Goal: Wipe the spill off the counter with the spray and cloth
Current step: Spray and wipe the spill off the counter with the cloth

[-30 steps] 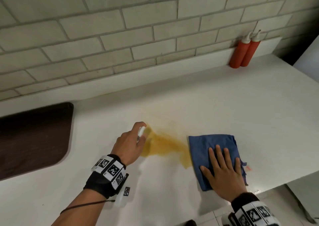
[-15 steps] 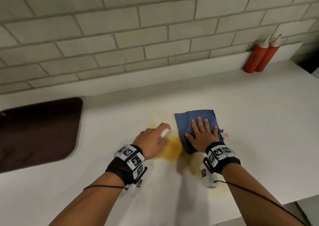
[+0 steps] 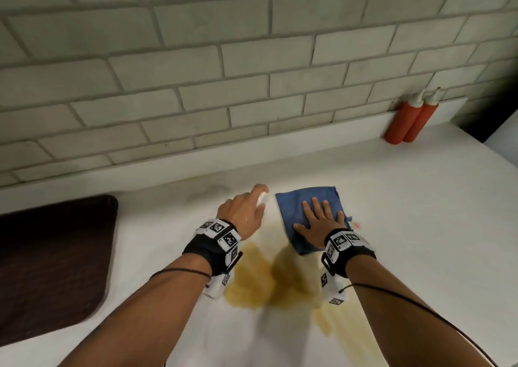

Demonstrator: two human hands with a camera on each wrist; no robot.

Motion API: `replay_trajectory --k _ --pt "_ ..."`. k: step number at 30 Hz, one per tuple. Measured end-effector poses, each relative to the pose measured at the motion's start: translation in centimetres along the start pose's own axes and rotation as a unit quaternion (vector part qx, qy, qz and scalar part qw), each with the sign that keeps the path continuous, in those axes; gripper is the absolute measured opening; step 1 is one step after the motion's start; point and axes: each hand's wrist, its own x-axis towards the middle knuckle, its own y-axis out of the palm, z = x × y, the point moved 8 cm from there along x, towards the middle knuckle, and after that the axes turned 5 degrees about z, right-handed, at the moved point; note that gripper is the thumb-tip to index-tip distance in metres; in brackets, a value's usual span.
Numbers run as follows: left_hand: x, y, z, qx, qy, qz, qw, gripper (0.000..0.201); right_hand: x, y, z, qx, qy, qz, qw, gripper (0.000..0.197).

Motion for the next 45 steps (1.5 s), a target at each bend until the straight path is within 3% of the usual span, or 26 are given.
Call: replay_trajectory --k 9,22,25,29,33,36,41,45 --pt "6.7 -2.9 5.0 0.055 -0.018 0.012 0.998 0.031 4.1 -3.4 1.7 0.028 0.039 -0.013 0.999 0.077" --pt "5.3 -4.4 7.9 0.015 -0.059 -0.020 0.998 0.025 6.0 -3.7 3.5 0.034 0.046 -0.027 0.998 0.075" --pt "4.6 -4.8 8.4 0.000 -0.053 -0.008 0.999 0.031 7.2 -4.6 5.4 0.033 0.031 -0.031 0.998 0.074" --pt "3.8 -7.4 9.5 -0.010 -0.047 -0.049 0.998 0.021 8.2 -6.2 8.6 0.020 -0.008 -0.049 0.999 0.074" --pt "1.4 -6.9 10.7 -0.086 -0.086 -0.042 0.992 0.028 7.2 -4.3 10.0 -0.006 -0.034 -0.062 0.997 0.074" --pt "-0.7 -6.6 10.7 -0.106 -0.074 -0.030 0.991 0.035 5.5 -3.2 12.2 -0.021 -0.068 -0.056 0.996 0.075" --pt "-4.8 -6.6 11.3 -0.123 -0.079 -0.065 0.987 0.033 1.4 1.1 16.9 -0.084 -0.157 -0.032 0.983 0.076" --pt "-7.6 -6.7 12.0 -0.144 -0.096 -0.094 0.980 0.040 2.4 -0.3 16.4 -0.077 -0.146 -0.011 0.986 0.079"
